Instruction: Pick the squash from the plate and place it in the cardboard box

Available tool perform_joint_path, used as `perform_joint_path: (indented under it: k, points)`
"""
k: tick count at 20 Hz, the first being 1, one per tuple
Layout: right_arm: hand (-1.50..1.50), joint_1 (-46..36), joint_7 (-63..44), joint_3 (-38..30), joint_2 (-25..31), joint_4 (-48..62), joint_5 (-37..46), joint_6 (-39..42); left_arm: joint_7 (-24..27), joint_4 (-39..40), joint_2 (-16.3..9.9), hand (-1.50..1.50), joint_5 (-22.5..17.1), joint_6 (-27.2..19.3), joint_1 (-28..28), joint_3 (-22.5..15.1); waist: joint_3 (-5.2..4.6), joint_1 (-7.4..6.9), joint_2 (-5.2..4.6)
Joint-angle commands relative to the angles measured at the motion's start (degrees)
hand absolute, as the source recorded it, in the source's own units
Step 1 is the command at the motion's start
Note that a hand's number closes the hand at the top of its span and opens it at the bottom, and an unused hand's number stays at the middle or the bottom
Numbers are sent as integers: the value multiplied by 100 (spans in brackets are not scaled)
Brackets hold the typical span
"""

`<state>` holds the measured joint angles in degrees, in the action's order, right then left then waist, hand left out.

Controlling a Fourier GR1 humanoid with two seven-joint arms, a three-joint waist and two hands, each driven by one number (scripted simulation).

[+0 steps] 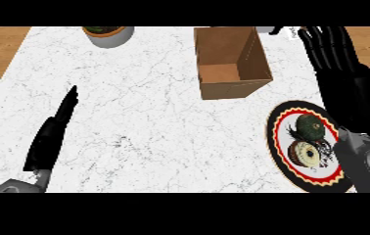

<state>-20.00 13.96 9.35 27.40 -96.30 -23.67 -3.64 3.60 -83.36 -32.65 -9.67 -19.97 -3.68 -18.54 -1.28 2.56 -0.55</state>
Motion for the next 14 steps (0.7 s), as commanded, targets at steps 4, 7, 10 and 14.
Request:
perform_joint_path:
  k: [4,7,10,14]
  points:
    - [-150,1178,86,-815,274,1080,-303,42,-227,454,-489,0,108,-224,-122,665,143,-181,15]
    - [-150,1392,210,-420,1966,1077,1571,245,-274,460,-465,0,86,-292,92,623,-81,-130,-51]
    - [-150,2319,747,-278,1691,2152,2252,-352,-420,509,-508,0,-4,-288,128,747,153,-195,-36]
    - [-150,2814,2959,-1151,670,3124,692,460,-514,621,-488,0,80,-336,145,773,169,-155,36]
